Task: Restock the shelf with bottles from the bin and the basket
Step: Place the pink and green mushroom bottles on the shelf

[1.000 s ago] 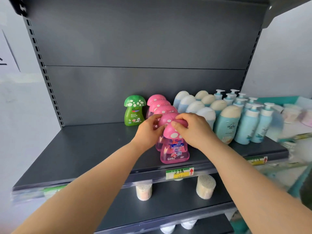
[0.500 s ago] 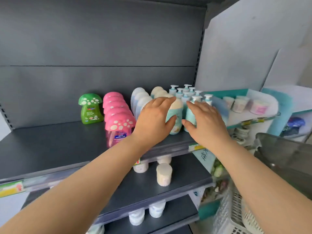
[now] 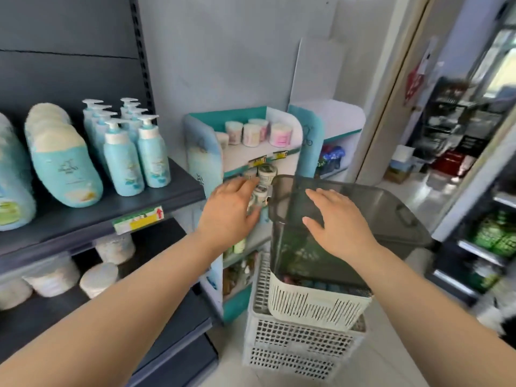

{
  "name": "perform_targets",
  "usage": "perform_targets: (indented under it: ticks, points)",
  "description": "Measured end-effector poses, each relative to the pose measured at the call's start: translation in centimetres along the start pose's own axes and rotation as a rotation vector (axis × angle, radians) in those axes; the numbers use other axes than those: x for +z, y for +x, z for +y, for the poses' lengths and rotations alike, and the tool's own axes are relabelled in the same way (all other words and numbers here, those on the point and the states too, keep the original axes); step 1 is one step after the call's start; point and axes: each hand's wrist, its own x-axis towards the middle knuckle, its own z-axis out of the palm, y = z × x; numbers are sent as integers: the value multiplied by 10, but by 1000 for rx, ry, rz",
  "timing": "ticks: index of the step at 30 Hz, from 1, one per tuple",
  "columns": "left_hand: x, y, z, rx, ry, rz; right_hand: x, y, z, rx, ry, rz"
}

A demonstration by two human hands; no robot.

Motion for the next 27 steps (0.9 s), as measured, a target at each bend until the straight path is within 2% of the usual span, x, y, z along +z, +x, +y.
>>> perform_targets:
  ticks: [5, 11, 19, 27]
  points:
    - [69, 42, 13, -11, 2, -165, 27, 14, 72, 115, 22, -71]
    - [142, 110, 5, 19, -23, -234, 65, 66, 130, 162, 66, -119]
    - [229, 185, -24, 31, -14, -330, 126, 151, 188, 66, 97, -274]
    - [266, 179, -37, 27, -56, -282, 201, 213, 224, -183, -32, -585]
